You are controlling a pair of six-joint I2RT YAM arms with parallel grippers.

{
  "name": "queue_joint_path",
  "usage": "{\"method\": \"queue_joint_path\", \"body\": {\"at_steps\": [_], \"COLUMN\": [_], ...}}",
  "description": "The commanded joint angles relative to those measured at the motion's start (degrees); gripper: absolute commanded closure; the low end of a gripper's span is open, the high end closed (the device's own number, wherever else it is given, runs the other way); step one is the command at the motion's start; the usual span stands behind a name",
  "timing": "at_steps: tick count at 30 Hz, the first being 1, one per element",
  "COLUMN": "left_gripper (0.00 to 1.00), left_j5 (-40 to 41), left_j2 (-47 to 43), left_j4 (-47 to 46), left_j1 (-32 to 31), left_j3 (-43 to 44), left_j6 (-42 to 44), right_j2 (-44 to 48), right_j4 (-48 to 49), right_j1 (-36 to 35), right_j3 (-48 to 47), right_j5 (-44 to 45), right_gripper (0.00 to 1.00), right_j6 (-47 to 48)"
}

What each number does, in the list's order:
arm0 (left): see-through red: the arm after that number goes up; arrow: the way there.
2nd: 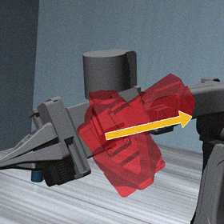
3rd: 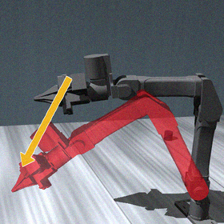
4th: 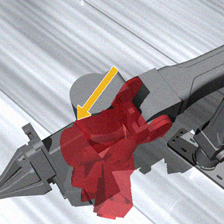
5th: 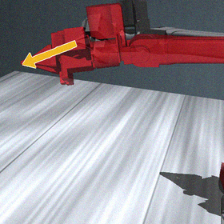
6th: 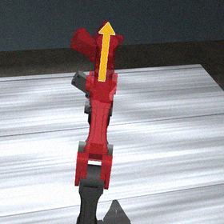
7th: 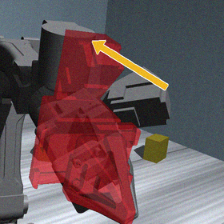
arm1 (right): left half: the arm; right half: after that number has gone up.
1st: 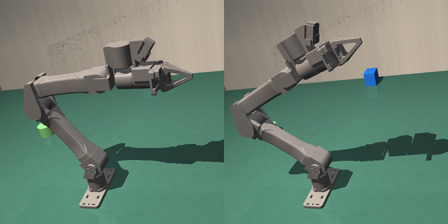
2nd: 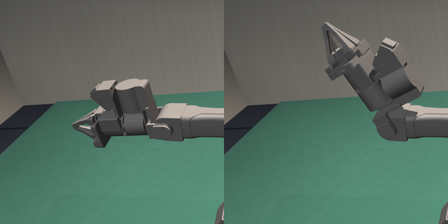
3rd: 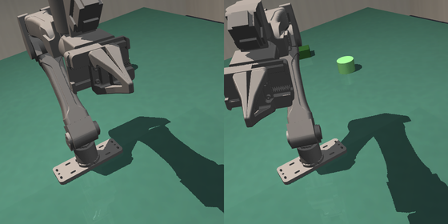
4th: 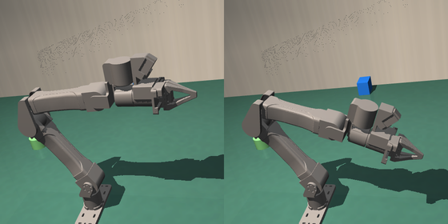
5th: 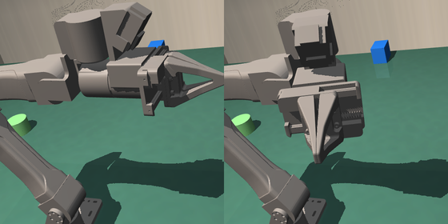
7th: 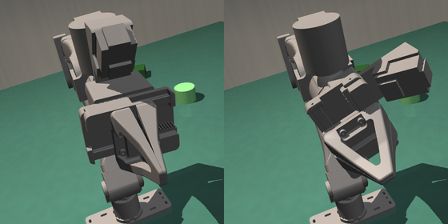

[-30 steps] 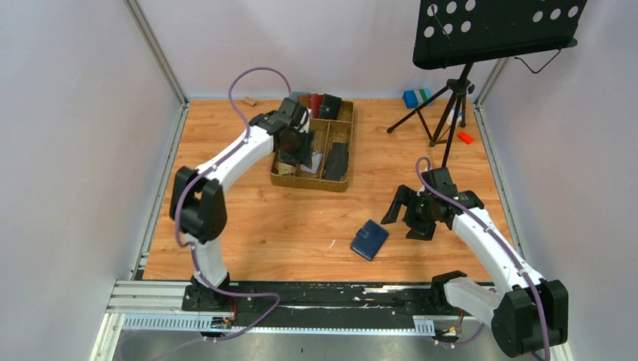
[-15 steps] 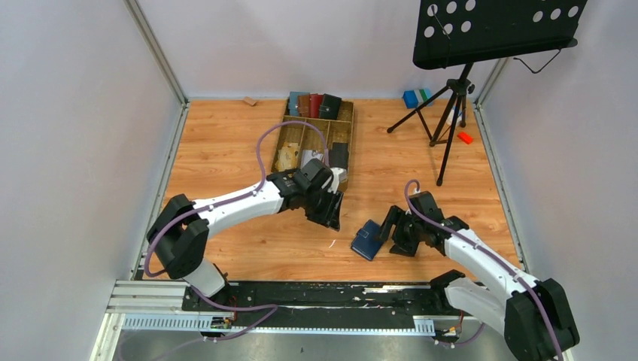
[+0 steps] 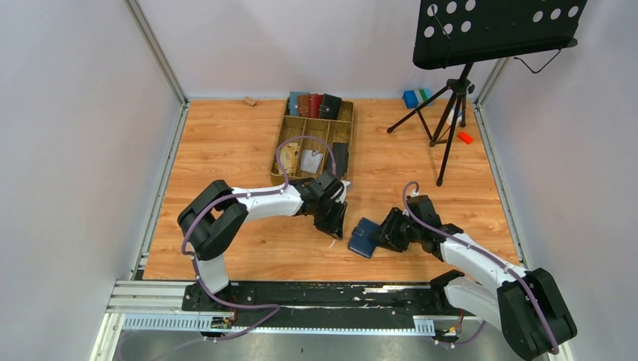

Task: Take the credit cards out of the card holder
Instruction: Open the card holder at the center of the board.

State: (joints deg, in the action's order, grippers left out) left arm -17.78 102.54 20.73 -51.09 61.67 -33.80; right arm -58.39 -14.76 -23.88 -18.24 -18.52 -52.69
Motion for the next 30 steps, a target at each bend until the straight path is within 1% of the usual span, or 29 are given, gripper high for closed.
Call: {"method": "queue_joint_path", "body": {"at_steps": [1, 6, 8, 10, 12, 13, 14, 15, 17, 18, 19, 21, 23, 25, 28, 29, 30], "left_gripper": [0.73, 0.72, 0.72, 0.72, 0.72, 0.72, 0.72, 0.72, 0.69, 0.67, 0.63, 0.57, 0.55, 0.55, 0.54, 0.53, 0.53], "left_j5": [-1.74, -2.02, -1.76, -1.0, -0.06, 0.69, 1.64, 2.38, 3.82, 4.19, 4.68, 4.74, 2.32, 0.8, 1.17, 0.91, 0.42], "left_j2": [1.11, 1.2, 1.49, 1.57, 0.89, 0.33, -0.44, -0.95, -2.72, -2.95, -2.93, -1.71, 0.28, 1.67, 2.38, 2.47, 2.82], "left_j4": [-1.7, -2.17, -1.88, -0.66, 0.38, 1.11, 1.81, 2.13, 2.64, 2.7, 3.24, 3.76, 2.62, 1.5, 2.25, 2.22, 1.95], "left_j1": [-0.33, -0.48, -0.5, -0.58, -0.59, -0.59, -0.67, -0.72, -1.27, -1.86, -2.66, -4.25, -4.62, -4.63, -4.63, -4.63, -4.63], "left_j3": [2.38, 2.22, 2.6, 3.27, 3.82, 3.93, 4.14, 4.18, 4.58, 4.89, 6.07, 8.03, 8.93, 9.11, 9.37, 9.33, 9.28], "left_j6": [0.0, -0.07, 0.22, 0.83, 1.58, 1.89, 2.33, 2.6, 3.11, 3.35, 3.53, 3.29, 1.33, -0.43, -0.72, -1.08, -1.58], "right_j2": [-1.24, -0.98, -0.31, 0.7, 1.96, 2.93, 3.62, 4.16, 4.79, 4.92, 5.18, 5.51, 5.42, 4.22, 0.45, -1.07, -2.51], "right_j4": [4.48, 2.36, 0.41, -2.48, -5.14, -6.92, -8.63, -9.61, -12.72, -13.47, -13.49, -12.62, -11.72, -12.3, -12.53, -11.93, -10.89], "right_j1": [-0.28, -0.22, -0.36, -0.32, -0.31, -0.37, -0.35, -0.37, -0.23, -0.28, -0.27, -0.2, -0.15, -0.11, -0.12, -0.12, -0.07], "right_j3": [-1.42, -4.84, -6.44, -8.26, -9.58, -10.21, -10.63, -10.71, -11.01, -10.86, -10.37, -9.35, -8.6, -8.57, -8.57, -8.53, -8.57], "right_j5": [0.2, -0.49, -0.96, -0.99, -1.03, -0.81, -0.57, -0.71, -1.76, -2.13, -2.89, -3.74, -4.06, -3.58, -2.99, -3.38, -3.98], "right_gripper": [0.65, 0.91, 0.93, 1.0, 1.0, 0.99, 0.89, 0.78, 0.51, 0.42, 0.36, 0.33, 0.34, 0.39, 0.52, 0.54, 0.54], "right_j6": [0.08, 1.9, 3.2, 4.53, 5.56, 6.36, 7.6, 8.41, 10.76, 11.27, 11.23, 10.9, 10.73, 10.83, 11.05, 11.08, 11.04]}}
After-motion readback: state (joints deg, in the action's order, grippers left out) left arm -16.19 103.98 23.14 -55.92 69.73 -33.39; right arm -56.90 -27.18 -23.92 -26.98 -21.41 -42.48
